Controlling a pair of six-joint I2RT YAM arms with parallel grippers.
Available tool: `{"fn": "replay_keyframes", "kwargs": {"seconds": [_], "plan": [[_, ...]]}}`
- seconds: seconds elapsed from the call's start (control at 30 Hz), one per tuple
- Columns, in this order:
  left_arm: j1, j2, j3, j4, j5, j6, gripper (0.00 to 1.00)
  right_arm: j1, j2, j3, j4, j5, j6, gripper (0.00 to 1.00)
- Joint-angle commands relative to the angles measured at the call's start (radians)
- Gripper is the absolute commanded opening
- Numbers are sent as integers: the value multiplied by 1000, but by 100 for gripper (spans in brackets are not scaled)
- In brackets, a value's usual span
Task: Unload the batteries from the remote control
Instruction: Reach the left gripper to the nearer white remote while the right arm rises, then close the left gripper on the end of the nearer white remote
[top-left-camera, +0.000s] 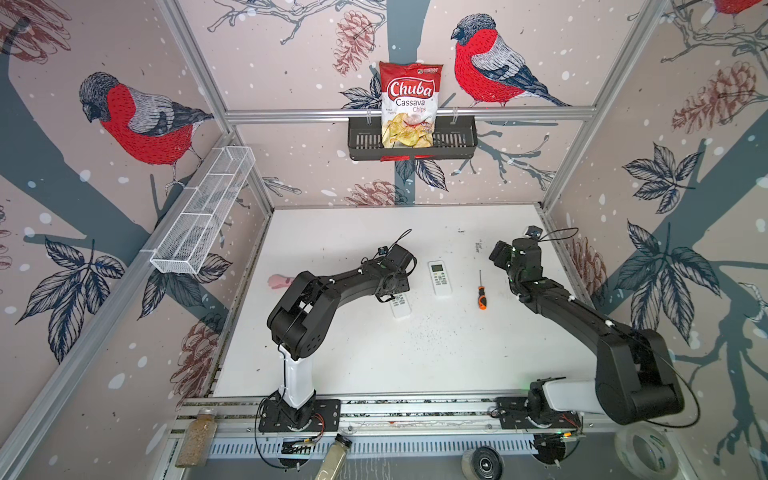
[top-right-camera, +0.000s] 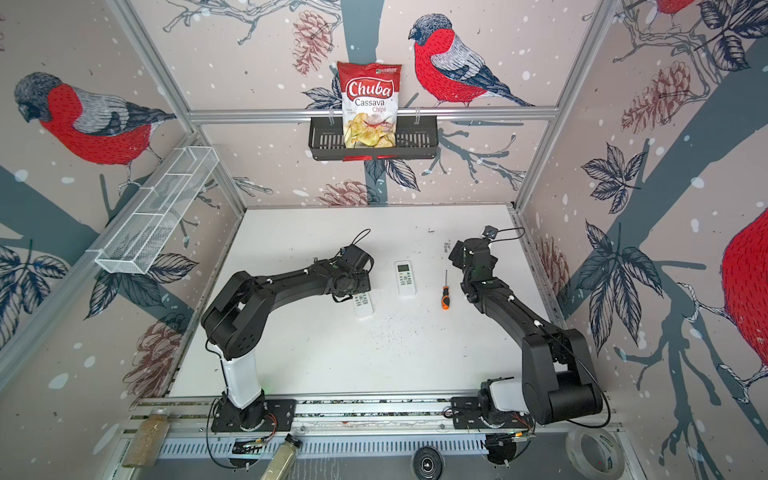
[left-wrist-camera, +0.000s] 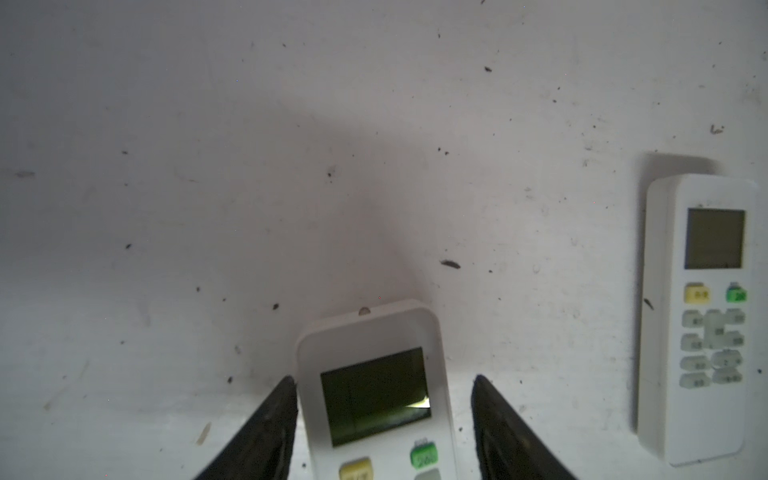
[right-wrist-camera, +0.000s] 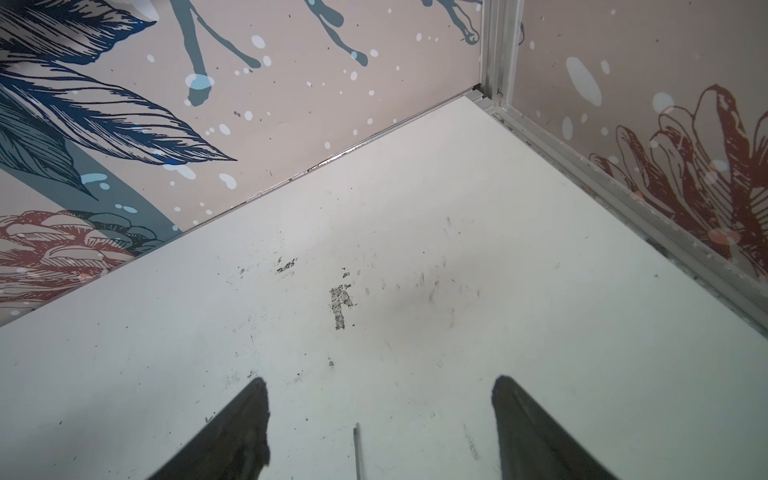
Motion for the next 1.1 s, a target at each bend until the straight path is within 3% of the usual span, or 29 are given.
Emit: {"fn": "replay_keyframes", "kwargs": {"seconds": [0.0,0.53,1.07], "plan": [[-2,22,21,8,12,-16,66,3,-9,-4,-2,17,13,86],[-2,110,106,-75,-29,19,57,4,-25,-7,4,12,14,87],[-26,163,215,-209,-97,71,60,11,-20,-5,14,11,19,88]]}}
